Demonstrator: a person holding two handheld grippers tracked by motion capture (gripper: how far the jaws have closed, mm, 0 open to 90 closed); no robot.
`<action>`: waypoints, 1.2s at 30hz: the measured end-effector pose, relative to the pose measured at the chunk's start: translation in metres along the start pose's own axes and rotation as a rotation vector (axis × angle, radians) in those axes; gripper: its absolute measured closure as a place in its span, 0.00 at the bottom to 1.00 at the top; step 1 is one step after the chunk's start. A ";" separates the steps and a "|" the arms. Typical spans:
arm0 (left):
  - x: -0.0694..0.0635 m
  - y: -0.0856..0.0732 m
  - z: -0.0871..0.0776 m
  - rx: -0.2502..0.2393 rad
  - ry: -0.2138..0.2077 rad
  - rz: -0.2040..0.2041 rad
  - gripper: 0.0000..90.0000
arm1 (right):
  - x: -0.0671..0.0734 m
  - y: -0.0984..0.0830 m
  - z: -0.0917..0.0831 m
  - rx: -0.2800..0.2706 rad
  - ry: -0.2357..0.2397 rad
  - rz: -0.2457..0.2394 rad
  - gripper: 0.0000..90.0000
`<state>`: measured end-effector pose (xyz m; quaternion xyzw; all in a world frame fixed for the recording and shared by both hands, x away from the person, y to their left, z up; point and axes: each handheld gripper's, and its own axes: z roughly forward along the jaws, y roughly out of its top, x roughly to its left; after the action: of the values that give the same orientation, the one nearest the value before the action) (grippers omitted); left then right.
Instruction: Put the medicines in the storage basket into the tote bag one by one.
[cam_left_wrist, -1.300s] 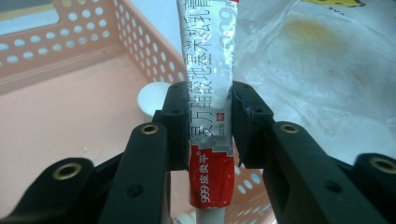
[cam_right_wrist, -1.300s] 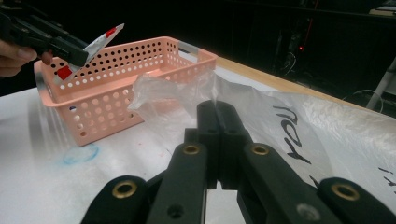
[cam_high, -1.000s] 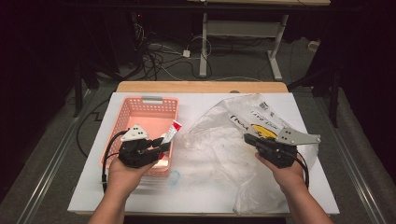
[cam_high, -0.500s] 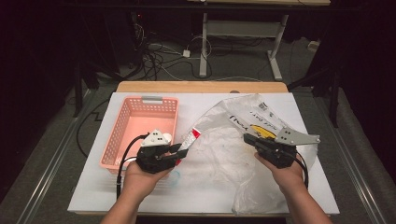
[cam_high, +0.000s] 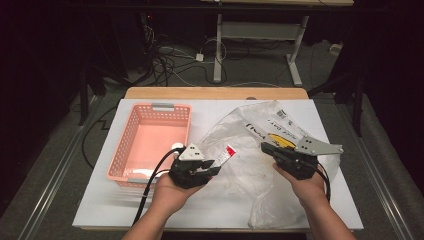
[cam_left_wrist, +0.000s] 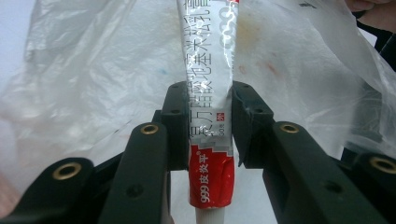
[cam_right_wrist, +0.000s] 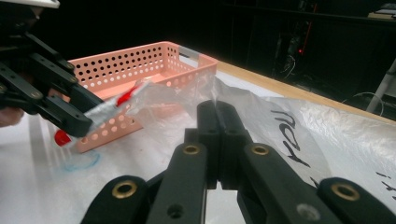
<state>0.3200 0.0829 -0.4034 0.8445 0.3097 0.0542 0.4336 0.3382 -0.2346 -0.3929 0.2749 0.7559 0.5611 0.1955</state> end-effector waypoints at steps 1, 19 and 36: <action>-0.001 0.001 0.003 0.001 0.001 -0.001 0.75 | 0.000 0.000 0.000 0.001 0.002 -0.002 1.00; -0.011 0.025 0.075 0.068 0.023 0.041 0.75 | -0.001 0.002 -0.003 -0.012 0.002 0.003 1.00; 0.001 0.029 0.136 0.065 0.092 0.026 0.75 | -0.004 0.000 -0.003 -0.014 0.001 0.012 1.00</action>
<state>0.3834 -0.0240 -0.4657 0.8586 0.3202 0.0887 0.3905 0.3398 -0.2395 -0.3920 0.2776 0.7506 0.5675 0.1935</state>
